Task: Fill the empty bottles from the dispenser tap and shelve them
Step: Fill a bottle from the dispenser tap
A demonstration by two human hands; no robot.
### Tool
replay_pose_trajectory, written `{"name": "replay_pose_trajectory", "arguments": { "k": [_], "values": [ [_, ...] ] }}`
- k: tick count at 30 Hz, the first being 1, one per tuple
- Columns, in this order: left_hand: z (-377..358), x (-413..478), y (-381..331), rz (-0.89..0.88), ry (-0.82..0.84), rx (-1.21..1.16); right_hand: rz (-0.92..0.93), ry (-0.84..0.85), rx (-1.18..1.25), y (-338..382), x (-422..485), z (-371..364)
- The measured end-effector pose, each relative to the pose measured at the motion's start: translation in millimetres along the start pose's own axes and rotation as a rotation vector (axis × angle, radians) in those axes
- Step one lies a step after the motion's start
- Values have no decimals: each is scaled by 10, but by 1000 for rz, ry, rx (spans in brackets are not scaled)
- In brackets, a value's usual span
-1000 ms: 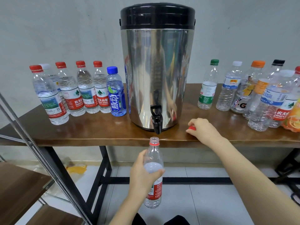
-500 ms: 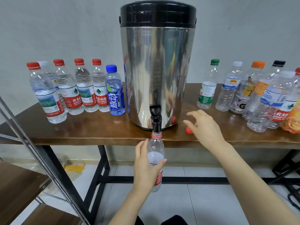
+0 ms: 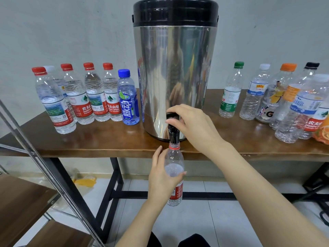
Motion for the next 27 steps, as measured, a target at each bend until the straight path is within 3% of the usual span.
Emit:
{"name": "replay_pose_trajectory", "arguments": {
  "k": [5,12,15,20,27],
  "values": [
    [-5,23,21,-16,5,23,33,-113,137,-50,-9,-145],
    [-24,30,71,-24,-29,0,283,-389,41,-315,-494,-487],
    [-7,33,58,-34,-52,-25,219,-403,90,-293,-535,-517],
    [0,54,100,-26,-50,-62,-41,-395,60,-138,-520,-431],
    [5,63,108,-40,-66,-55,-5,-330,86,-324,-493,-358]
  ]
}}
Point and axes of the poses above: each hand's wrist, its own x-axis towards the middle knuckle, its own z-axis out of the back of the hand, y = z × x, the point moved 1 cm from there along x, towards the middle knuckle, and after that the axes turned 4 degrees about y, right-handed, at the moved point
